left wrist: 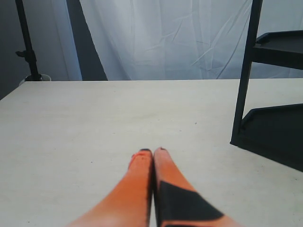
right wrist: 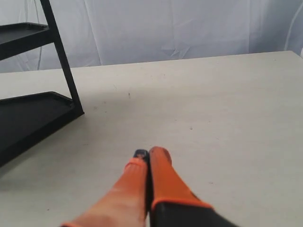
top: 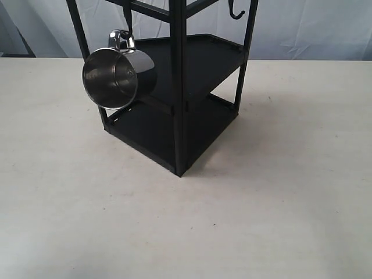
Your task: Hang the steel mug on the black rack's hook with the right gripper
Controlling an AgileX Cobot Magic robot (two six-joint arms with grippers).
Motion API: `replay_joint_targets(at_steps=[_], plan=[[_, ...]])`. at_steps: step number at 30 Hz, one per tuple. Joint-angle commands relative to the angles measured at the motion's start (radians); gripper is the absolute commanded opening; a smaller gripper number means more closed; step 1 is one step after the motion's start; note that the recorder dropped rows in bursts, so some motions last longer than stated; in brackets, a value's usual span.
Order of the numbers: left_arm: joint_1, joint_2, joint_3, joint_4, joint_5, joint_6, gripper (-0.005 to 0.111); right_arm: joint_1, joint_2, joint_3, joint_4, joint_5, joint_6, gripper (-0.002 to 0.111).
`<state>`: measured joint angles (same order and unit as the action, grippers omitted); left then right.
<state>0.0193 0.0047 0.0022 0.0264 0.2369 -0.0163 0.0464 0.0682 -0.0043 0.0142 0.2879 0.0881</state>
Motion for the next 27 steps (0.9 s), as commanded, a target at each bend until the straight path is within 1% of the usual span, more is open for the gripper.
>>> replay_joint_targets(at_steps=[1,7,27], plan=[[-0.001,-0.005,-0.002,0.001,-0.006,0.0,0.002,-0.005,-0.006,0.004,0.002,0.011,-0.04,-0.001],[-0.001,-0.005,-0.002,0.001,-0.006,0.0,0.002,-0.005,-0.006,0.004,0.022,0.017,-0.114,-0.001],[-0.001,-0.005,-0.002,0.001,-0.006,0.0,0.002,-0.005,-0.006,0.004,0.02,0.017,-0.117,-0.001]])
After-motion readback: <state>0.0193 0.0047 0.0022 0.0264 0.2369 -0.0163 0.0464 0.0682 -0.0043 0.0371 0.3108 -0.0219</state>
